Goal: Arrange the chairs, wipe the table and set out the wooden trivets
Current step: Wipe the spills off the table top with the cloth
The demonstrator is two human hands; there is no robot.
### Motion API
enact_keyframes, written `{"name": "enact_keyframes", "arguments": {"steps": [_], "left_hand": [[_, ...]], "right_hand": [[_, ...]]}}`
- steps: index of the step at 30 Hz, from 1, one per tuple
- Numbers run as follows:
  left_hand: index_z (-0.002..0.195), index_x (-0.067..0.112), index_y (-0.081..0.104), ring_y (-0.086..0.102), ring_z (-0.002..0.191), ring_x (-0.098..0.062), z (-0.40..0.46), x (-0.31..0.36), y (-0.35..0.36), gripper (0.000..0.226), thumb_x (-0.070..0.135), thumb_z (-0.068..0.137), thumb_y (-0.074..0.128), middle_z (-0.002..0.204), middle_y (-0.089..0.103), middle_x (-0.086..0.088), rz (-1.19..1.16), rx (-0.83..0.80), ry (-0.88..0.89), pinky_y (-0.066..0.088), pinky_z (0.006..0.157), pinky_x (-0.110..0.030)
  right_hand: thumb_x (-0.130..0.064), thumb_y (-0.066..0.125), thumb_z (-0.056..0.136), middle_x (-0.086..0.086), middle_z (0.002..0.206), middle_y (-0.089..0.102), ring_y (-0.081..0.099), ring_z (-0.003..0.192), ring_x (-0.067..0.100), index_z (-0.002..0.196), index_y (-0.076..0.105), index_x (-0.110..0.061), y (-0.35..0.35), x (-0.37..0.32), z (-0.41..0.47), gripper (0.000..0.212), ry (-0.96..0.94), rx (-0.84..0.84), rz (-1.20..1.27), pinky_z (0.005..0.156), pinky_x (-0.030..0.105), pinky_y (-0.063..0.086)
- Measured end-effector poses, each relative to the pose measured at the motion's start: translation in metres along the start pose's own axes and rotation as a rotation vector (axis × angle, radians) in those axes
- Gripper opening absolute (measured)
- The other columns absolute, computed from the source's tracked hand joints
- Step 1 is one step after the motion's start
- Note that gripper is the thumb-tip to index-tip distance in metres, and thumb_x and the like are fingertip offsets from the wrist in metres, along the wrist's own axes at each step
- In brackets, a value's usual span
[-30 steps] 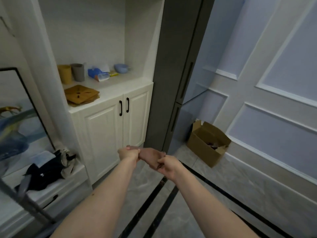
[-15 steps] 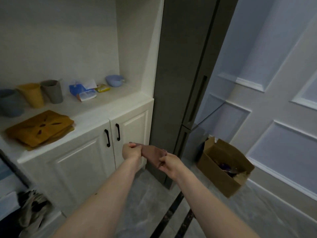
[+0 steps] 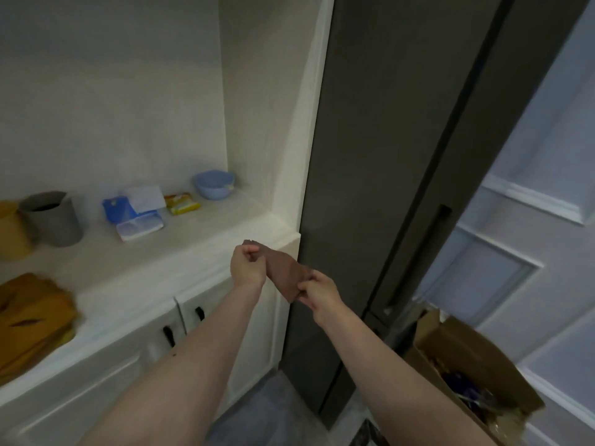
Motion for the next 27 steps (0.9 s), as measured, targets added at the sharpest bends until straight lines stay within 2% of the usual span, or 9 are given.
{"name": "enact_keyframes", "arguments": {"steps": [4,8,12,14,16,19,21,25,27], "left_hand": [[0.094,0.010,0.054,0.051,0.085,-0.016,0.075,0.007,0.030,0.027,-0.012,0.079,0.053,0.095,0.055,-0.011,0.042,-0.006,0.038,0.039,0.074,-0.022],[0.093,0.010,0.053,0.053,0.077,-0.017,0.142,0.019,0.054,0.027,-0.013,0.079,0.052,0.104,0.062,-0.021,0.036,-0.006,0.040,0.043,0.067,-0.019],[0.093,0.007,0.057,0.059,0.100,-0.036,0.192,0.025,0.075,0.029,-0.017,0.079,0.047,0.109,0.063,-0.025,0.061,-0.025,0.046,0.045,0.085,-0.031],[0.104,-0.002,0.062,0.057,0.109,-0.036,0.207,0.012,0.089,0.031,-0.016,0.082,0.047,0.115,0.062,-0.024,0.150,-0.117,0.022,0.042,0.091,-0.030],[0.116,-0.007,0.060,0.055,0.114,-0.035,0.215,-0.011,0.098,0.034,-0.011,0.084,0.050,0.123,0.060,-0.022,0.308,-0.208,-0.016,0.039,0.101,-0.032],[0.123,-0.002,0.059,0.053,0.119,-0.033,0.213,-0.026,0.099,0.039,-0.005,0.084,0.052,0.128,0.058,-0.019,0.464,-0.223,-0.013,0.037,0.104,-0.033],[0.123,-0.003,0.059,0.051,0.121,-0.033,0.210,-0.023,0.101,0.040,-0.005,0.084,0.052,0.129,0.057,-0.019,0.491,-0.205,0.001,0.036,0.104,-0.032],[0.118,-0.004,0.062,0.052,0.121,-0.033,0.198,-0.011,0.104,0.037,-0.005,0.084,0.049,0.126,0.059,-0.021,0.473,-0.183,-0.016,0.034,0.104,-0.031],[0.111,-0.006,0.066,0.054,0.117,-0.035,0.185,-0.003,0.099,0.039,0.008,0.081,0.045,0.120,0.062,-0.023,0.445,-0.167,0.001,0.037,0.099,-0.032]], "right_hand": [[0.018,0.042,0.087,0.020,0.121,0.061,0.060,0.100,0.027,0.120,0.057,0.002,0.027,-0.030,0.069,0.040,-0.016,0.004,-0.023,0.085,0.034,0.050],[0.018,0.044,0.085,0.019,0.120,0.062,0.056,0.095,0.021,0.122,0.057,0.002,0.055,-0.063,0.129,0.043,-0.078,0.054,-0.097,0.092,0.036,0.049],[0.017,0.041,0.086,0.013,0.117,0.063,0.059,0.102,0.021,0.124,0.058,-0.003,0.076,-0.089,0.169,0.046,-0.133,0.051,-0.131,0.076,0.017,0.048],[0.014,0.042,0.088,0.010,0.117,0.063,0.059,0.111,0.024,0.125,0.059,-0.006,0.082,-0.089,0.188,0.045,-0.122,0.051,-0.187,0.081,0.017,0.046],[0.009,0.045,0.088,0.009,0.121,0.063,0.057,0.116,0.025,0.126,0.059,-0.007,0.086,-0.078,0.201,0.044,-0.072,0.028,-0.292,0.092,0.022,0.046],[0.008,0.045,0.087,0.008,0.125,0.061,0.057,0.115,0.023,0.129,0.057,-0.009,0.084,-0.064,0.205,0.047,-0.021,0.005,-0.385,0.086,0.017,0.043],[0.005,0.046,0.087,0.008,0.124,0.061,0.057,0.113,0.023,0.129,0.056,-0.011,0.082,-0.065,0.205,0.046,-0.023,0.009,-0.389,0.083,0.017,0.044],[-0.004,0.049,0.085,0.008,0.124,0.061,0.059,0.111,0.025,0.128,0.056,-0.013,0.087,-0.070,0.200,0.045,-0.042,0.008,-0.452,0.091,0.027,0.048],[-0.006,0.050,0.082,0.008,0.125,0.060,0.058,0.112,0.025,0.129,0.055,-0.015,0.088,-0.071,0.193,0.048,-0.057,0.006,-0.483,0.095,0.030,0.049]]}}
Point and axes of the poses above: each hand's wrist, its own z-axis towards the middle knuckle, its own y-axis out of the palm, x = y × z, the point moved 8 cm from there along z, towards the middle knuckle
